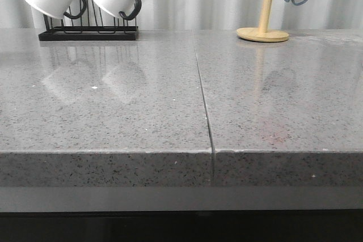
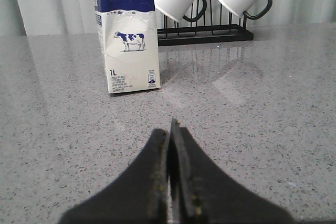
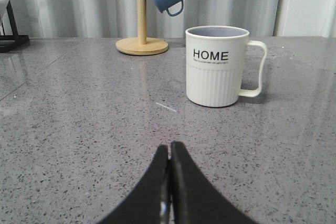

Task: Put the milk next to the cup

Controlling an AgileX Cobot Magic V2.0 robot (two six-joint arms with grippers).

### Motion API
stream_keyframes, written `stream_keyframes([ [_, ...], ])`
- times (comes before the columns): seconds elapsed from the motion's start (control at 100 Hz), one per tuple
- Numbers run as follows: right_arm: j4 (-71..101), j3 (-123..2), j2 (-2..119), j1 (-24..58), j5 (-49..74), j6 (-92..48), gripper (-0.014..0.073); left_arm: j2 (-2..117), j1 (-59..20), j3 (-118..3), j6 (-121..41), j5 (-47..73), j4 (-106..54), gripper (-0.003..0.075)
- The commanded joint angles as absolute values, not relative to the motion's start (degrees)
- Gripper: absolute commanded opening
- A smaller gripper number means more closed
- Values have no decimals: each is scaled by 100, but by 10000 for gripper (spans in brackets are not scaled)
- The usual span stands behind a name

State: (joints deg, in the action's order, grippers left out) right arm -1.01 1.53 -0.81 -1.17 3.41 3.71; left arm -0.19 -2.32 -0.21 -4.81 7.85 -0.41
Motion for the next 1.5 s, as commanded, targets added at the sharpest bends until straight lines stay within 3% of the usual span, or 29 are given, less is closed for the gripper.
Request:
stream_keyframes([
  [0.0, -163, 103, -160, -128, -115, 373, -67, -195, -274, 236, -437, 329, -50, -20],
  [0.37, -186, -608, 95, -128, 697, 327, -66, -195, -274, 236, -437, 329, -50, -21],
  [0.74, -238, -2210, 2233, -128, 1622, 327, -58, -195, -274, 236, -437, 329, -50, -20],
  [0.86, -238, -2579, 3039, -128, 1501, 327, 38, -195, -274, 236, -437, 329, -50, -20],
  [0.97, -270, -2828, 3621, -128, 1114, 327, 211, -195, -274, 236, -437, 329, -50, -20],
  [1.08, -270, -2869, 3987, -171, 469, 327, 316, -195, -274, 236, -437, 329, -50, -20],
  [1.22, -317, -2869, 4425, -591, -368, 327, 367, -195, -274, 236, -437, 329, -50, -20],
  [1.49, -317, -2869, 5334, -1693, -1535, 327, 367, -195, -274, 236, -437, 329, -50, -20],
])
